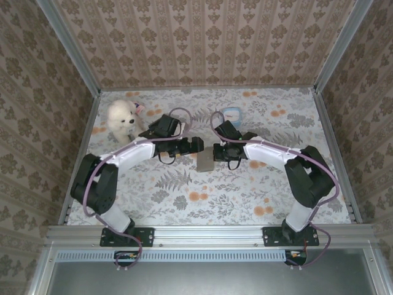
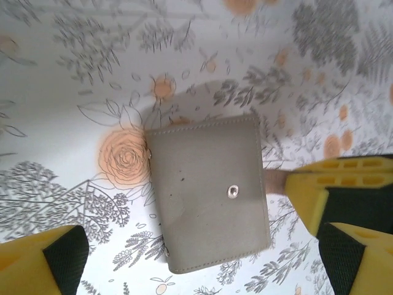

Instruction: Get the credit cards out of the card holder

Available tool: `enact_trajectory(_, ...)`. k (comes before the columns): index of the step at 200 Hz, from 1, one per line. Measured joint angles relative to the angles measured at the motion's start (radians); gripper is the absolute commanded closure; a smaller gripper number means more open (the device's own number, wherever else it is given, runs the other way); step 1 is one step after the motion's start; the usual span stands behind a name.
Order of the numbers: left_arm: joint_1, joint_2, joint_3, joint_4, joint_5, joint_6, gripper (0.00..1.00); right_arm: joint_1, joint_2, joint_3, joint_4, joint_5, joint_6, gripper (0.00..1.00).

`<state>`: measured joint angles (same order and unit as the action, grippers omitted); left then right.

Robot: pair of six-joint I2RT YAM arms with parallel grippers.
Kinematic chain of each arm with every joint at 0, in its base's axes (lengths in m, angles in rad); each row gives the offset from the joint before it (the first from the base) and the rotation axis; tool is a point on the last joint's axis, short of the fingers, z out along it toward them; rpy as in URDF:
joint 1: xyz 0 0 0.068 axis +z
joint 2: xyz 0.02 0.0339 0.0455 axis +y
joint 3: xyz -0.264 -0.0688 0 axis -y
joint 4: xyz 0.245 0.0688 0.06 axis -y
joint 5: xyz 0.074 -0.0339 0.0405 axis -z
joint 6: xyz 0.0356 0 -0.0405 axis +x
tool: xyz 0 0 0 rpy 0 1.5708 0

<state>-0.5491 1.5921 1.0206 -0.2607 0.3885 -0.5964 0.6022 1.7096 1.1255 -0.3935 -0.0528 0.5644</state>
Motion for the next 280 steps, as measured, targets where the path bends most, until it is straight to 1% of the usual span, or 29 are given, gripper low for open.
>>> enact_trajectory(37,0.065,-0.11,-0.085,0.017,-0.023,-0.005,0.0,0.027,-0.072,0.031,-0.039,-0.039,-0.06,0.92)
enact_trajectory(96,0.191,-0.261,-0.23,0.021,-0.017,-0.006,0.0,0.033,-0.061,0.056,-0.017,-0.135,-0.037,0.92)
enact_trajectory(127,0.2,-0.305,-0.259,0.02,0.006,-0.005,0.0,0.034,-0.014,0.091,0.012,-0.156,-0.011,0.92)
enact_trajectory(155,0.2,-0.313,-0.264,0.033,0.038,-0.01,0.0,0.028,-0.01,0.09,0.024,-0.159,0.011,0.92)
enact_trajectory(186,0.19,-0.301,-0.278,0.084,0.083,-0.021,0.0,-0.013,-0.014,0.052,0.018,-0.159,0.015,0.92)
enact_trajectory(206,0.168,-0.25,-0.278,0.134,0.123,-0.031,0.05,-0.056,-0.015,0.029,-0.005,-0.142,0.011,0.91)
enact_trajectory(221,0.15,-0.194,-0.269,0.141,0.146,-0.039,0.09,-0.092,-0.015,0.014,-0.015,-0.132,0.008,0.91)
enact_trajectory(244,0.12,-0.105,-0.207,0.112,0.15,-0.042,0.23,-0.135,-0.015,0.005,-0.027,-0.122,-0.013,0.91)
enact_trajectory(250,0.113,-0.084,-0.187,0.11,0.15,-0.043,0.24,-0.145,-0.014,0.006,-0.028,-0.119,-0.019,0.91)
enact_trajectory(262,0.103,-0.05,-0.15,0.11,0.15,-0.047,0.3,-0.16,-0.011,0.008,-0.031,-0.116,-0.035,0.91)
enact_trajectory(280,0.084,-0.015,-0.114,0.116,0.146,-0.066,0.32,-0.172,0.007,0.019,-0.034,-0.116,-0.05,0.91)
